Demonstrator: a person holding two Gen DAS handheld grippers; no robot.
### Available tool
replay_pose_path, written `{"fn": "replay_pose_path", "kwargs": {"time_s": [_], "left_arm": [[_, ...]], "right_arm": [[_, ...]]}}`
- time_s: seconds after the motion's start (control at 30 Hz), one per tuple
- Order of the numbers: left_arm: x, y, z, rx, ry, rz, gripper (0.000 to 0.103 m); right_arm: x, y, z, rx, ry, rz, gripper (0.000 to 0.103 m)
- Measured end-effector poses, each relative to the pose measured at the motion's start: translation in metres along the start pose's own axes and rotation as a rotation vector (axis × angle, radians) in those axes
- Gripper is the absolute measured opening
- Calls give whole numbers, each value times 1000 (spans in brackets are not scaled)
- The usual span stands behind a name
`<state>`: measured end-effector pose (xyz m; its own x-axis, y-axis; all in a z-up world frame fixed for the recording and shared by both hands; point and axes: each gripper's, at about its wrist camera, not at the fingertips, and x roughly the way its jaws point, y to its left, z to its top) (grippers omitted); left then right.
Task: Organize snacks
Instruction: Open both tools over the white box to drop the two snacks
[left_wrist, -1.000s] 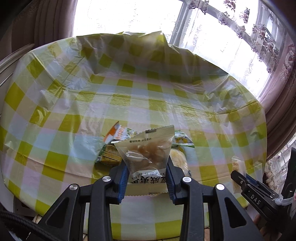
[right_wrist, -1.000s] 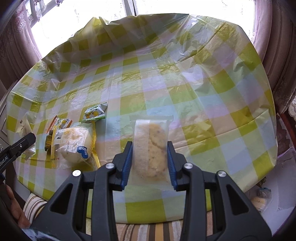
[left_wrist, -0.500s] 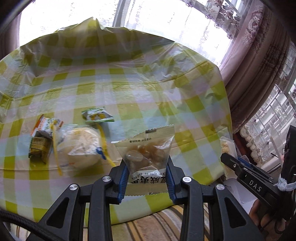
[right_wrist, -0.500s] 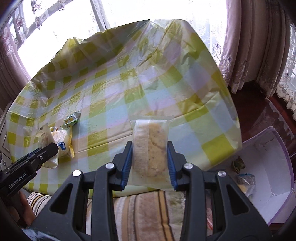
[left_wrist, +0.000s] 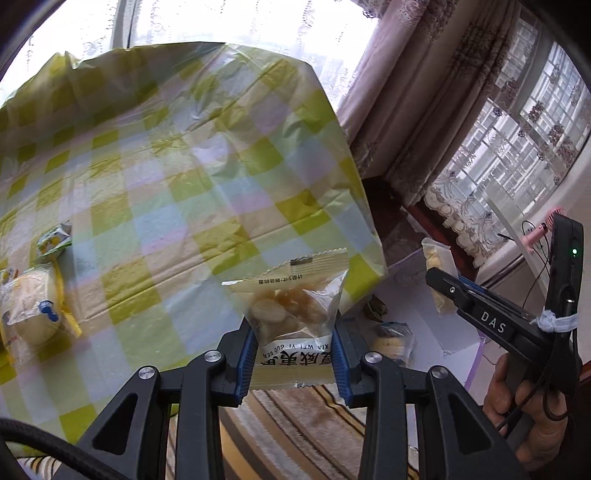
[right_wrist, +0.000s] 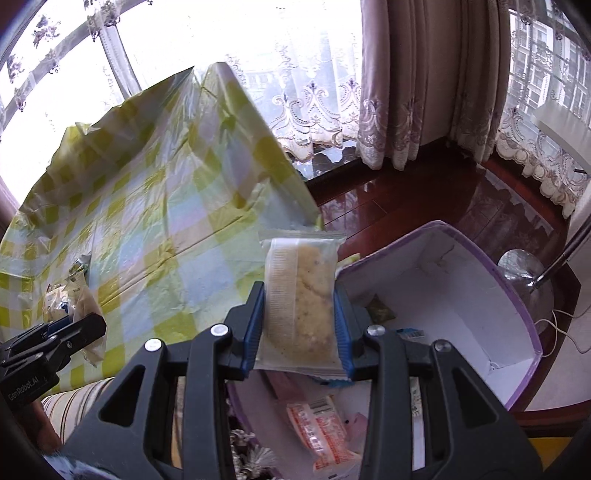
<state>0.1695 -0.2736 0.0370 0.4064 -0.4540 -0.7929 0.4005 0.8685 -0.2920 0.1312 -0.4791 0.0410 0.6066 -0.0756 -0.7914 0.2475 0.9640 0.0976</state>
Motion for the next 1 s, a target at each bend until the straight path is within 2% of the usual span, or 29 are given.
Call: {"fn": "replay_pose_path", "kwargs": {"time_s": [0.2,0.4,0.47,0.53,0.7,0.87,1.0], "left_arm": [[16,-34,-3,62,58,-88,37],[25,-57,-4,110,100,-169,42],[27,-59,-5,108,110,-185,45],[26,-56,-5,100,104,-179,49],[22,-44,-2,68,75,-154,54],[17,-33,-1,43,49,-124,54],[8,-17,0,16,9,-94,54]], "right_arm": [[2,-30,-1,45,16,-17,39],[-2,-35,0,45,-3,-27,40],[-4,-37,1,58,-11,-19,48],[-7,-36,2,66,-24,-24,68],[-11,-29,4,37,-44,-46,72],[-17,-23,4,22,-59,7,72],[-22,-8,5,-20,-86,25,77]]}}
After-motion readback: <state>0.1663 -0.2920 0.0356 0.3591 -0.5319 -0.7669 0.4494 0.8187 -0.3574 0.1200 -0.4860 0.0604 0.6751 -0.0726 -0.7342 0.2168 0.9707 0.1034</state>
